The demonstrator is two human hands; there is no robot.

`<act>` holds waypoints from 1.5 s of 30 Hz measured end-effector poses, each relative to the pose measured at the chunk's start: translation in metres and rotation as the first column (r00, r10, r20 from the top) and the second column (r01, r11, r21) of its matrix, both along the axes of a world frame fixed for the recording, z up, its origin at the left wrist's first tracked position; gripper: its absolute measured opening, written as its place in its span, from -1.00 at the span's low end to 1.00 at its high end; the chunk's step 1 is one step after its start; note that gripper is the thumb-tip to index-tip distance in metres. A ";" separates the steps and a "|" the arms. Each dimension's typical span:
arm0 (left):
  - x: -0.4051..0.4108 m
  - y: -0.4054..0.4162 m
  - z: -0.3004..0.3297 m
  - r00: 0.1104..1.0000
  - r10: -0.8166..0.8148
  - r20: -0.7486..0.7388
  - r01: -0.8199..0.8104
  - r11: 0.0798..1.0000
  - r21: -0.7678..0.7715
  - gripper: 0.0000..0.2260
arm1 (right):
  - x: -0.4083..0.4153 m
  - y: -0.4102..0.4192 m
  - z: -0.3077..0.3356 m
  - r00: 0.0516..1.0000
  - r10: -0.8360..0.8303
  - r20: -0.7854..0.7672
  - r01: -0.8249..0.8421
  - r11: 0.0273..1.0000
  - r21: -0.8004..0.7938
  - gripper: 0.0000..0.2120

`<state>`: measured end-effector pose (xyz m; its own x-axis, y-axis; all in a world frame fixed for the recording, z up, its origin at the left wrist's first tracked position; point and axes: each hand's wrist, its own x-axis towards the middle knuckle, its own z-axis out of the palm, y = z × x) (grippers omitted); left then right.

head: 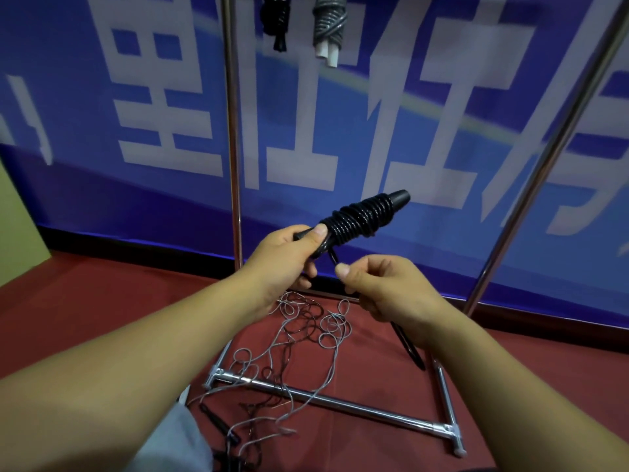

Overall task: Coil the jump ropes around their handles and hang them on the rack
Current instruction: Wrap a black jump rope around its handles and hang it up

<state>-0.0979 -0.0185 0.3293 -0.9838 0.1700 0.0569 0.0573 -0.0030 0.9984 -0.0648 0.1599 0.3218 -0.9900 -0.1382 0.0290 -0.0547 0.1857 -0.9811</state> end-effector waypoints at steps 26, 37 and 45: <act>-0.007 0.007 -0.005 0.981 0.194 0.022 -0.194 0.981 -0.005 -0.75 | 0.002 -0.004 -0.003 0.986 -0.139 0.096 0.140 0.990 -0.004 -0.81; -0.015 0.003 -0.010 0.972 0.219 0.082 -0.221 0.975 0.017 -0.65 | 0.000 0.000 -0.005 0.947 -0.321 -0.012 0.321 0.942 0.095 -0.66; -0.012 0.009 -0.010 0.978 0.120 0.169 -0.149 0.974 0.169 -0.76 | 0.001 0.003 -0.003 0.957 -0.244 0.157 0.214 0.959 0.185 -0.71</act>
<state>-0.1101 -0.0099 0.3193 -0.9960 0.0368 -0.0818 -0.0873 -0.1863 0.9786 -0.0633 0.1629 0.3191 -0.9827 0.1049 -0.1529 0.1795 0.3323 -0.9259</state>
